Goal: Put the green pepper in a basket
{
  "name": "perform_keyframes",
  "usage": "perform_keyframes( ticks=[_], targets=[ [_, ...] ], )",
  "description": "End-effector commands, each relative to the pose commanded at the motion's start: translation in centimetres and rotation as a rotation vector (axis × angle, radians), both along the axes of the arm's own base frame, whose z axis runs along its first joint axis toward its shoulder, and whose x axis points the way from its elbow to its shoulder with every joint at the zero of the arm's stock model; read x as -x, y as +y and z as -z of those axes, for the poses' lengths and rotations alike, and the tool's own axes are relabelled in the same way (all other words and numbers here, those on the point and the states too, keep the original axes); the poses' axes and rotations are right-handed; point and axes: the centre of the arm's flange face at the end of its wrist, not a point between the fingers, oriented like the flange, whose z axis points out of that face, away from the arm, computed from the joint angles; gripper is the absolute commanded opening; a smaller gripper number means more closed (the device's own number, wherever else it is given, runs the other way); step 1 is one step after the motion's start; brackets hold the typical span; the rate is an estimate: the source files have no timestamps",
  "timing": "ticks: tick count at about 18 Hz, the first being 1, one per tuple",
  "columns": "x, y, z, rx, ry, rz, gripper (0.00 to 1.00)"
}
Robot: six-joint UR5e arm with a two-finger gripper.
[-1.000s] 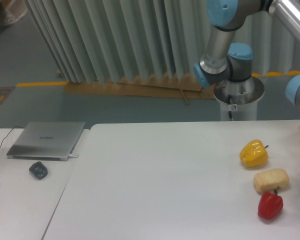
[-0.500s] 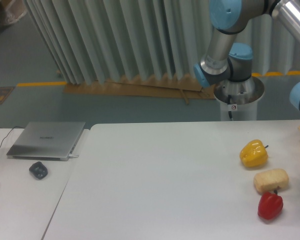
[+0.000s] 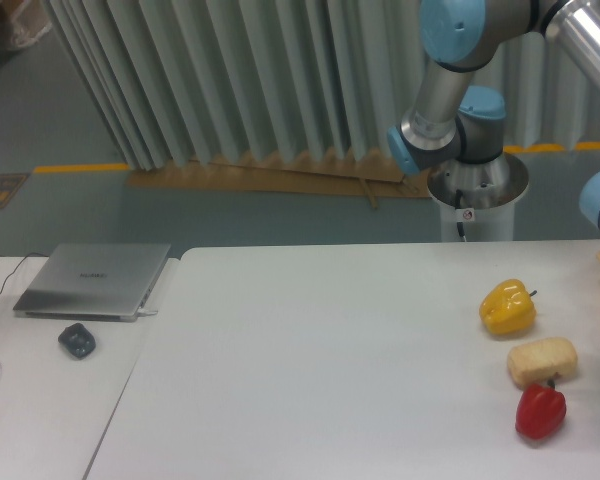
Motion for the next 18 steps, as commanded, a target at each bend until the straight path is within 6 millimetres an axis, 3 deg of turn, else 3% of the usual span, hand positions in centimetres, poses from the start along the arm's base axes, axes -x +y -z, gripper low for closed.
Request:
perform_keyframes(
  ticks=[18],
  targets=[
    [0.4, 0.0, 1.5, -0.001, 0.002, 0.032, 1.00]
  ],
)
